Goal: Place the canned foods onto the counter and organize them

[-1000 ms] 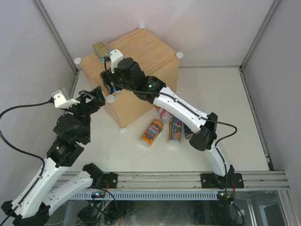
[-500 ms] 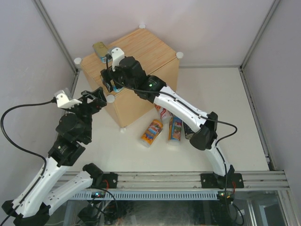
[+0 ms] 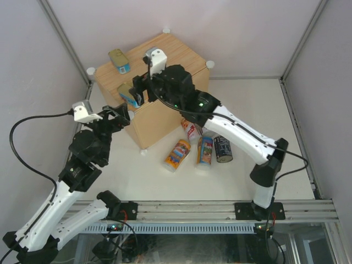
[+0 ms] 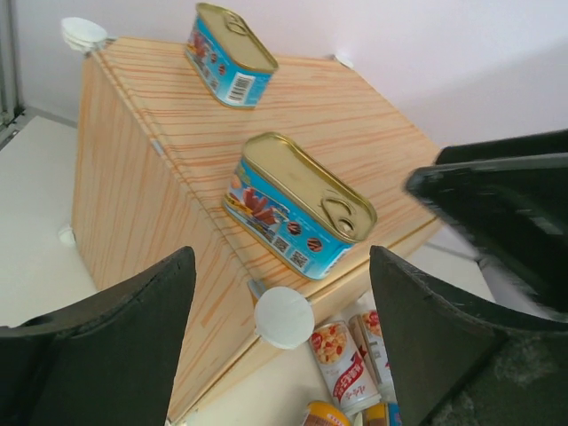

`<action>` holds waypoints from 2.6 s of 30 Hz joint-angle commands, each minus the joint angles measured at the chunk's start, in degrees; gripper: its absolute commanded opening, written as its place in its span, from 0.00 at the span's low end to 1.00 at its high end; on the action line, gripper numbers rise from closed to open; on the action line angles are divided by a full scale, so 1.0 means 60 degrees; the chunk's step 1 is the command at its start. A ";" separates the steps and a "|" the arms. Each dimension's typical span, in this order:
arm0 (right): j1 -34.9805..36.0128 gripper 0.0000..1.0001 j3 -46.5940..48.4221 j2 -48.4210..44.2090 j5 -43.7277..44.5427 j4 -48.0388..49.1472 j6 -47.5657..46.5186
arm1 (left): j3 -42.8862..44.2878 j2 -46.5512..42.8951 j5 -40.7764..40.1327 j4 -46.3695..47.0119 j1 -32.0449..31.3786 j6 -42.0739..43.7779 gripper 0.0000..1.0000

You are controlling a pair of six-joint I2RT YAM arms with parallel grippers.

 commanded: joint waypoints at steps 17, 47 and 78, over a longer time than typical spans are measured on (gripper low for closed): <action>-0.0810 0.76 -0.6155 -0.5753 0.0554 0.3397 0.0860 | 0.2538 0.2559 0.0071 -0.1469 -0.1055 0.0768 0.80; -0.1730 0.76 -0.7427 -0.6406 -0.0200 0.3835 0.1392 | 0.3866 0.4515 -0.1918 -0.2422 -0.0836 0.1870 0.78; -0.1719 0.76 -0.7426 -0.5812 -0.0235 0.4111 0.1557 | 0.3181 0.4267 0.1224 -0.1475 0.2251 0.2415 0.74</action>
